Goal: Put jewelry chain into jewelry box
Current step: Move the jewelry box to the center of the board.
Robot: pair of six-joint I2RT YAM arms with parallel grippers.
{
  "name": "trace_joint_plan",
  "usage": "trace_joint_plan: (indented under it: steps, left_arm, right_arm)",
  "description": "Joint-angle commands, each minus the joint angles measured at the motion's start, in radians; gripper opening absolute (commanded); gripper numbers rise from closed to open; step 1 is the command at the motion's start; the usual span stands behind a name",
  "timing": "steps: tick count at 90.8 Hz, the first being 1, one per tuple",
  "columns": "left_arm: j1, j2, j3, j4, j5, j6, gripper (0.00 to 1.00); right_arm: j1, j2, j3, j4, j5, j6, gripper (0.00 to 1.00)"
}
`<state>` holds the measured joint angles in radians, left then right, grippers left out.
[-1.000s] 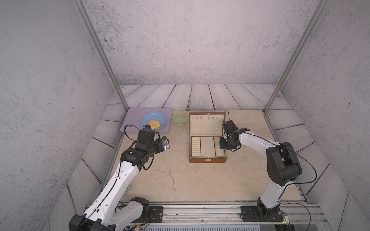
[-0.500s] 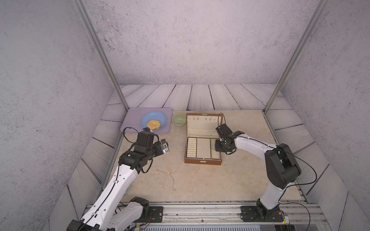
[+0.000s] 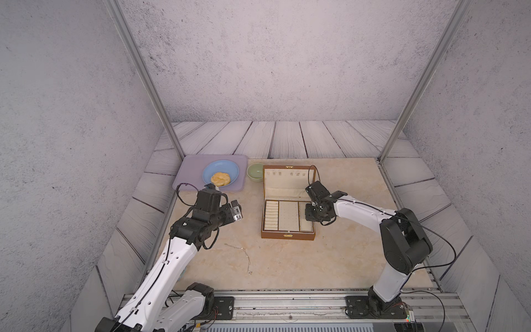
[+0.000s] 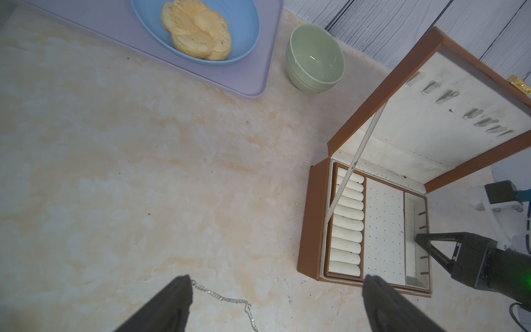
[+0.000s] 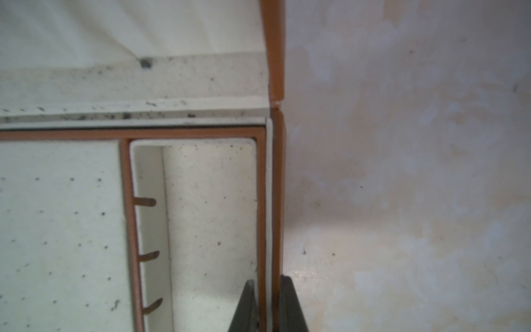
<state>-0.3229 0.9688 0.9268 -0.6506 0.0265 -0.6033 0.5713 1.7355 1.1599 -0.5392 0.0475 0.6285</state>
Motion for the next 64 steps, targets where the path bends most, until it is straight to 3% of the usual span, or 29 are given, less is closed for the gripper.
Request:
trace_joint_plan:
  steps: [1, 13, 30, 64]
  left_arm:
    - [-0.005, -0.012, -0.010, -0.014, -0.013, 0.002, 0.98]
    - [-0.005, -0.012, -0.013, -0.015, -0.014, 0.002, 0.98]
    - [-0.005, -0.014, -0.013, -0.025, -0.022, -0.004, 0.98]
    - [-0.005, -0.016, 0.012, -0.092, -0.072, -0.026, 0.98]
  right_arm:
    - [0.012, -0.042, -0.029, -0.039, -0.031, -0.003, 0.00]
    - [0.013, -0.040, -0.028, -0.034, -0.026, -0.025, 0.05]
    - [0.013, -0.074, 0.018, -0.052, -0.017, -0.055, 0.38]
    - [0.012, -0.336, -0.001, -0.051, 0.027, -0.101, 0.72]
